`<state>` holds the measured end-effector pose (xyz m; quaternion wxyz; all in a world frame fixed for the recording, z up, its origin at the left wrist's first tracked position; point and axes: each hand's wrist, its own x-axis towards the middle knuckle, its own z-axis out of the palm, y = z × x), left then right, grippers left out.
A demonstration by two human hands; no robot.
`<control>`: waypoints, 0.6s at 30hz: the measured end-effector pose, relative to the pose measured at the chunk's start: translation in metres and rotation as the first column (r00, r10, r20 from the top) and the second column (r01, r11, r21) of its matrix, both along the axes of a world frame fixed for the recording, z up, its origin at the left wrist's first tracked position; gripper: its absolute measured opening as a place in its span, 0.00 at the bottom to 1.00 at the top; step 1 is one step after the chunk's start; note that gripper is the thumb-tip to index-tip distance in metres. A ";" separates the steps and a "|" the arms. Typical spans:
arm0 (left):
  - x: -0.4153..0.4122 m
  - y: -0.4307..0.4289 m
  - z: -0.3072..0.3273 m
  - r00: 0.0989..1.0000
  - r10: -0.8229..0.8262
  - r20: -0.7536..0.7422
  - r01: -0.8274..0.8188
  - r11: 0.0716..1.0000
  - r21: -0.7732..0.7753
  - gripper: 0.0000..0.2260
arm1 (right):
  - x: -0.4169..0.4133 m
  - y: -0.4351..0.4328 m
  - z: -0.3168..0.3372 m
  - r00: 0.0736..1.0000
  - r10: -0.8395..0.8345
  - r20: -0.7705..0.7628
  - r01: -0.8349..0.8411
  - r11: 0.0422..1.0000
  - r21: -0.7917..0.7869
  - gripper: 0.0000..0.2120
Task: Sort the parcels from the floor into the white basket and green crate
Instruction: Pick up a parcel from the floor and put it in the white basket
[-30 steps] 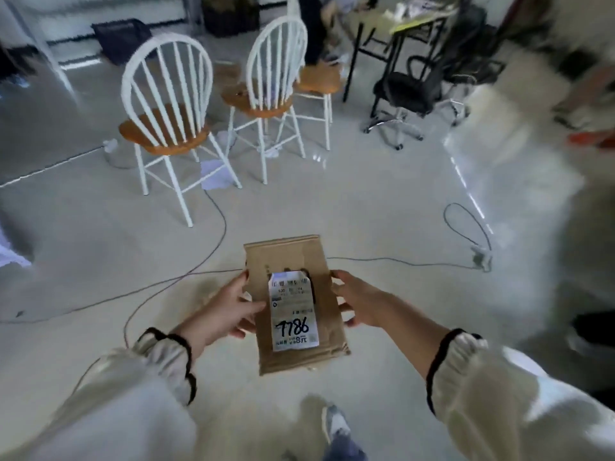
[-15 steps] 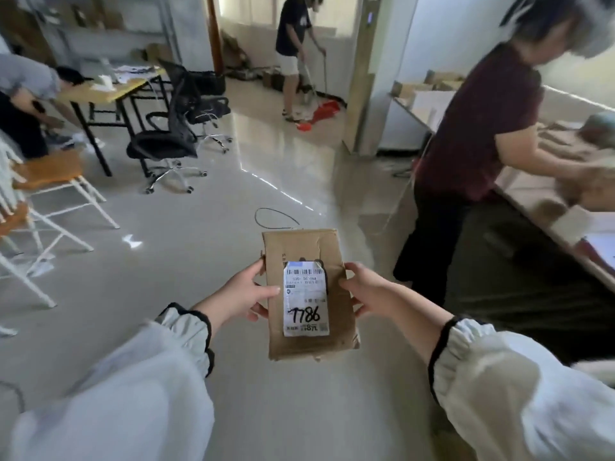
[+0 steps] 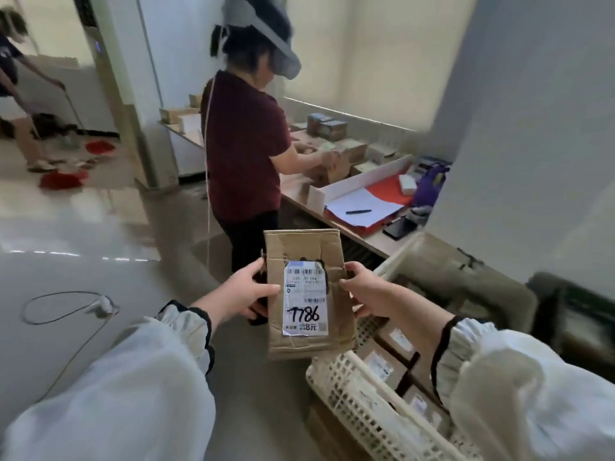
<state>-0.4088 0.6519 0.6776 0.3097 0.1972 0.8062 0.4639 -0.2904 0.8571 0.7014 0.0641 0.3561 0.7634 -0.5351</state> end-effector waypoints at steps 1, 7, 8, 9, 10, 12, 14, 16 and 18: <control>0.002 0.026 0.003 0.999 -0.035 -0.010 0.035 0.999 0.003 0.36 | 0.010 0.020 0.002 0.999 -0.046 -0.007 0.046 0.999 -0.010 0.19; 0.014 0.160 0.008 0.965 -0.257 -0.042 0.258 0.966 0.014 0.34 | 0.060 0.126 0.005 0.954 -0.293 -0.059 0.289 0.955 -0.068 0.21; 0.014 0.180 0.006 0.954 -0.297 -0.040 0.297 0.955 0.013 0.34 | 0.065 0.140 0.002 0.942 -0.330 -0.059 0.325 0.942 -0.079 0.21; 0.013 0.199 0.004 0.943 -0.330 -0.037 0.330 0.944 0.012 0.34 | 0.070 0.154 -0.001 0.930 -0.363 -0.054 0.358 0.930 -0.084 0.21; 0.012 0.218 0.001 0.933 -0.358 -0.032 0.359 0.933 0.010 0.34 | 0.074 0.167 -0.005 0.918 -0.394 -0.045 0.389 0.917 -0.085 0.21; 0.009 0.253 -0.006 0.907 -0.420 -0.025 0.420 0.908 0.002 0.35 | 0.080 0.188 -0.013 0.891 -0.453 -0.028 0.449 0.889 -0.089 0.22; 0.004 0.285 -0.015 0.879 -0.477 -0.017 0.477 0.879 -0.014 0.35 | 0.083 0.206 -0.023 0.854 -0.520 -0.014 0.515 0.850 -0.113 0.23; 0.000 0.313 -0.024 0.859 -0.513 -0.006 0.512 0.858 -0.038 0.34 | 0.085 0.222 -0.034 0.816 -0.578 0.004 0.571 0.806 -0.154 0.22; -0.005 0.339 -0.034 0.846 -0.534 0.009 0.533 0.843 -0.071 0.29 | 0.084 0.235 -0.044 0.783 -0.621 0.032 0.616 0.768 -0.175 0.17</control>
